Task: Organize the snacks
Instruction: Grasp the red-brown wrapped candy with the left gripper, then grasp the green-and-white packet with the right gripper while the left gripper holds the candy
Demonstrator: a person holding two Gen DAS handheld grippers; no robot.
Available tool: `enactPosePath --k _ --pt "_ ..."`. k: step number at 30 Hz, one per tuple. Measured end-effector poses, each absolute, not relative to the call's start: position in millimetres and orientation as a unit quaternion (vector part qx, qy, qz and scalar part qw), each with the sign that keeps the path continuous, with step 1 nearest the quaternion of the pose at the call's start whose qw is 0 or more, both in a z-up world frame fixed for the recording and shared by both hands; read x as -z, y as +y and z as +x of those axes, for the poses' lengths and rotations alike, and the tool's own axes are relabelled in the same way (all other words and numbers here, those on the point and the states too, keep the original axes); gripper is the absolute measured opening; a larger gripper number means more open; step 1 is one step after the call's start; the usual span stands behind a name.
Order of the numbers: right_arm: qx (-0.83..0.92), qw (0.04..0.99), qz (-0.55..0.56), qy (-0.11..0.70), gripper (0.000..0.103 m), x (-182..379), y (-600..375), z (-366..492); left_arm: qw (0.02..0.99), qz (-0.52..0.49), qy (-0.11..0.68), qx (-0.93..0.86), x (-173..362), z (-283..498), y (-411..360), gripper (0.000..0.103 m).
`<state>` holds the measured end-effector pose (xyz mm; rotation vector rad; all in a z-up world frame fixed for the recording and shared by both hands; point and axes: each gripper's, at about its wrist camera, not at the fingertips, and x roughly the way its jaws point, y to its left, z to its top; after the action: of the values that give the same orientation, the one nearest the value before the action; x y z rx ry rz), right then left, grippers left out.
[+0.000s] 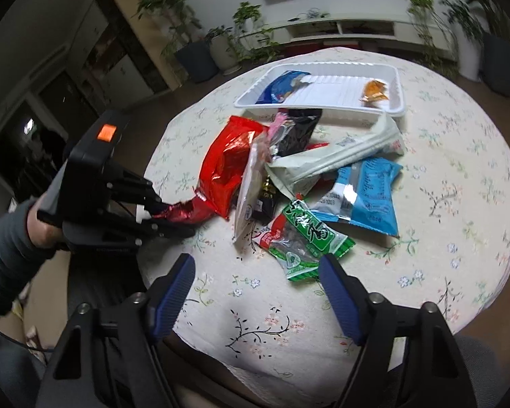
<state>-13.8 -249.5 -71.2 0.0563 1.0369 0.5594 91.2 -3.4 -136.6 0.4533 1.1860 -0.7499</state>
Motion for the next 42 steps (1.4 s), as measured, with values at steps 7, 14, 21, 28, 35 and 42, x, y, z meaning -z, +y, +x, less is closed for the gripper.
enactPosePath --k 7,14,21,28,35,42 --pt "-0.284 0.820 -0.041 0.496 0.065 70.6 -236.4 -4.1 0.752 0.123 0.547 0.346 131.8 71.5 9.1 0.013" --pt "-0.286 0.805 -0.123 0.506 0.065 77.9 -223.0 15.8 0.767 0.042 0.542 0.341 126.8 58.8 22.6 0.013" --pt "-0.285 0.774 -0.188 0.533 0.065 101.1 -209.7 26.4 0.772 0.012 0.534 0.345 123.5 50.8 24.5 0.013" --pt "-0.279 0.759 -0.214 0.548 0.066 115.1 -205.7 32.5 0.771 0.003 0.534 0.347 126.2 51.3 22.7 0.013" --pt "-0.292 0.730 -0.238 0.570 0.068 123.2 -201.0 38.8 0.768 0.001 0.536 0.351 130.2 53.4 20.3 0.013" --pt "-0.304 0.711 -0.259 0.579 0.052 121.0 -192.9 39.0 0.768 -0.006 0.537 0.350 132.8 54.6 22.9 0.013"
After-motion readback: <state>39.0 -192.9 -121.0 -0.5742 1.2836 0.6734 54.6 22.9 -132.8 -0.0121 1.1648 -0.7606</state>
